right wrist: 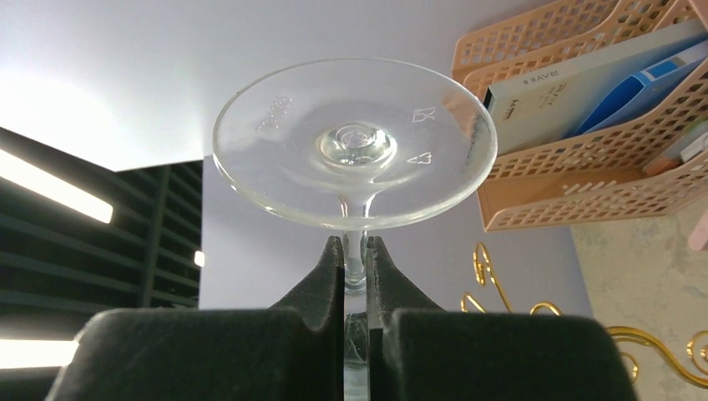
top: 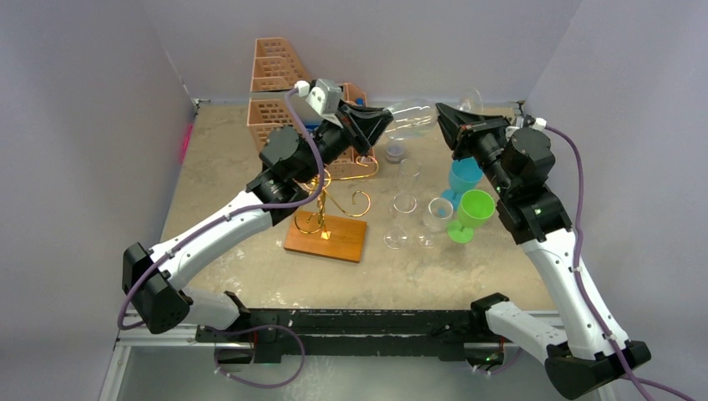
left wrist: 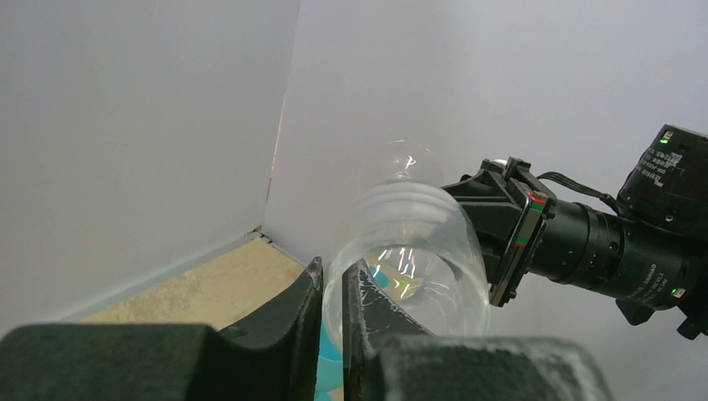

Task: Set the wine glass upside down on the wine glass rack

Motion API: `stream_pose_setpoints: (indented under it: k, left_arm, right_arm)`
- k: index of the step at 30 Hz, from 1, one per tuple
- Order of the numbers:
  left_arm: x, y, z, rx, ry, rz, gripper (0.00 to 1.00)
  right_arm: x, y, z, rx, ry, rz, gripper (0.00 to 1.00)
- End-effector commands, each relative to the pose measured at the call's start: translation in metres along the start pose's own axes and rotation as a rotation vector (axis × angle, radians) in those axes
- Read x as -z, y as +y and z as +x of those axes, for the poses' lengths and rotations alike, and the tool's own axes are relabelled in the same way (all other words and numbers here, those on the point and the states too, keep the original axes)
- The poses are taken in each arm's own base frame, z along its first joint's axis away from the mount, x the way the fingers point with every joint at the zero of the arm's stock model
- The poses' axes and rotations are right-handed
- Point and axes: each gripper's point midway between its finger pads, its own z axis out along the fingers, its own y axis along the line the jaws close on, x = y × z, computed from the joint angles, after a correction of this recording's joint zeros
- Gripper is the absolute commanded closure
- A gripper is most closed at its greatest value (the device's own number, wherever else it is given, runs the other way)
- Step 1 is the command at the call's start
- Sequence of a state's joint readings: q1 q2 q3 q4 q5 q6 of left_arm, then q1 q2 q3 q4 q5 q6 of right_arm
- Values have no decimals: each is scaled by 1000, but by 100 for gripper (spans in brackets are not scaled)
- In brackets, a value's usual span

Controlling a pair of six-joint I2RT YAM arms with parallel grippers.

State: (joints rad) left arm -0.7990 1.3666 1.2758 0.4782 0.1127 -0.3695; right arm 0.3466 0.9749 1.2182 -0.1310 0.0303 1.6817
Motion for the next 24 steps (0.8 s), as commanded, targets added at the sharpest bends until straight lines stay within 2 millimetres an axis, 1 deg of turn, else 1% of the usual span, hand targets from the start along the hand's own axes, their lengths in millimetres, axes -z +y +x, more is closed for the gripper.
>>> stream_pose_setpoints:
  k: [1, 2, 4, 5, 6, 7, 8, 9, 11, 13, 16, 18, 19, 21, 22, 23, 24]
  left_arm:
    - [11, -10, -41, -4, -125, 1, 79]
    - [14, -11, -41, 3, -117, -3, 73]
    - [22, -12, -41, 17, -90, -10, 55]
    - [28, -13, -43, 32, -77, -22, 49]
    - [32, -11, -39, 41, -45, -40, 45]
    - [39, -13, -42, 52, -25, -47, 41]
    - [46, -13, -41, 71, 9, -65, 38]
    - [53, -14, -42, 98, 42, -85, 35]
    - [71, -18, -39, 125, 141, -111, 34]
    - [88, -24, -40, 152, 201, -124, 34]
    - [109, -33, -44, 166, 251, -115, 33]
    - [123, -32, -46, 159, 281, -141, 33]
    - [131, -30, -45, 153, 299, -163, 33]
    - [143, -25, -49, 131, 304, -203, 33]
    - [149, -22, -51, 125, 307, -227, 33]
    - [156, -15, -53, 118, 307, -278, 33]
    - [162, -10, -56, 111, 312, -313, 33]
  right_arm:
    - [12, 33, 12, 48, 48, -103, 100]
    - [12, 34, 12, 58, 47, -106, 100]
    - [13, 39, 11, 87, 34, -120, 100]
    - [15, 43, 10, 106, 25, -133, 100]
    - [15, 47, 9, 127, 16, -145, 100]
    - [17, 51, 9, 149, 13, -158, 100]
    - [18, 57, 11, 185, 20, -175, 100]
    - [23, 67, 15, 225, 34, -197, 100]
    - [29, 73, 21, 307, 58, -209, 100]
    - [35, 79, 24, 394, 64, -248, 100]
    - [45, 78, 28, 541, 84, -274, 100]
    - [51, 77, 37, 637, 133, -299, 100]
    - [58, 76, 51, 696, 216, -332, 100]
    - [70, 77, 72, 821, 342, -418, 100]
    - [79, 79, 81, 888, 392, -479, 100]
    - [86, 80, 87, 931, 424, -518, 100]
    - [94, 77, 92, 973, 465, -546, 100]
